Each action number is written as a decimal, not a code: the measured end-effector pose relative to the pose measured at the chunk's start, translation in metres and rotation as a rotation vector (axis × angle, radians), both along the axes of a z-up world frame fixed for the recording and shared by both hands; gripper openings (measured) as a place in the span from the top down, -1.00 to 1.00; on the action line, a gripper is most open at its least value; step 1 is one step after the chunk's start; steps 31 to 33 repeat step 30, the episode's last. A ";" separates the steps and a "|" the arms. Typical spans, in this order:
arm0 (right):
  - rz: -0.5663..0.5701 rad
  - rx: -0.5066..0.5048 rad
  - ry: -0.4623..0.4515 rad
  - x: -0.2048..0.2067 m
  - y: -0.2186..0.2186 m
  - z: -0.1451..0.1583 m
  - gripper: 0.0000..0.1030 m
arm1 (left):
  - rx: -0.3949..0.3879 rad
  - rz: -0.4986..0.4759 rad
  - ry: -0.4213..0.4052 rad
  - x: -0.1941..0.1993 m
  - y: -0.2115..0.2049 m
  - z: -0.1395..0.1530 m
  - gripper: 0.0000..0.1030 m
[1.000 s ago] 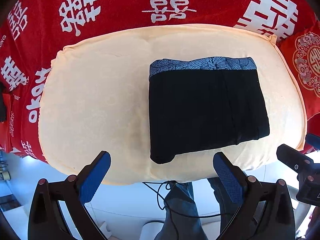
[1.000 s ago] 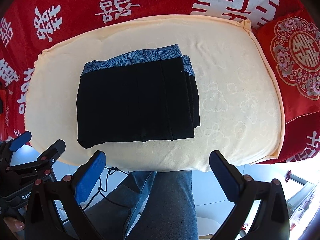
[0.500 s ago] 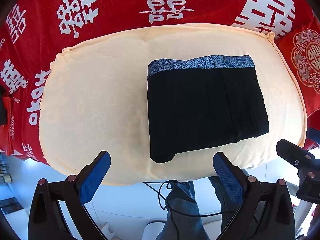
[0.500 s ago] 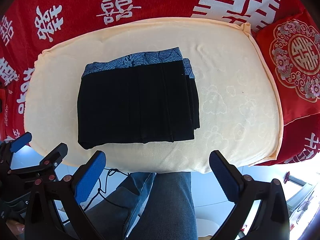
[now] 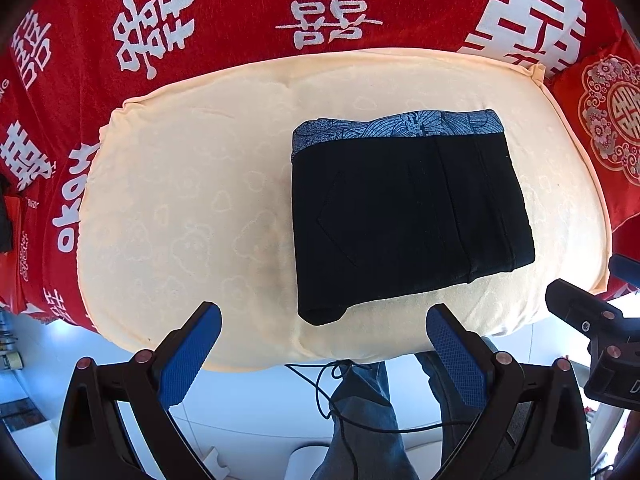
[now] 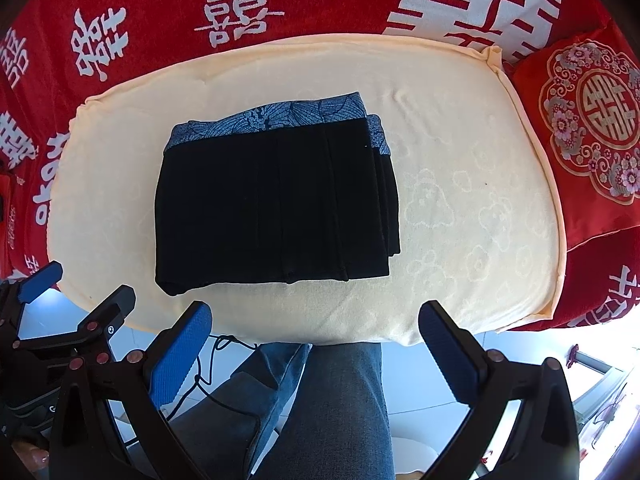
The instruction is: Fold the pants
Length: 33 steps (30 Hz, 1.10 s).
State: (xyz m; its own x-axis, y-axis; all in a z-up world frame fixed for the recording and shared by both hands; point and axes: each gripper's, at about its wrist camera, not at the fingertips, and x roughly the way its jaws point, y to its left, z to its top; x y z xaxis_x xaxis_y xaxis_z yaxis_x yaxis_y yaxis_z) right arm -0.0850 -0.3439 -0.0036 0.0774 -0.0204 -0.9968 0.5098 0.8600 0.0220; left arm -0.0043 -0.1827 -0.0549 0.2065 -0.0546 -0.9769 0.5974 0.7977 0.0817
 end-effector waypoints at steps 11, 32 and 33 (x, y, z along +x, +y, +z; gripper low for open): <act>0.000 -0.002 0.000 -0.002 0.000 -0.001 -1.00 | 0.000 0.002 0.003 -0.001 0.001 -0.001 -1.00; 0.015 -0.004 0.009 0.003 -0.002 -0.002 -1.00 | -0.031 0.005 -0.002 -0.002 0.003 0.002 -1.00; 0.015 -0.004 0.009 0.003 -0.002 -0.002 -1.00 | -0.031 0.005 -0.002 -0.002 0.003 0.002 -1.00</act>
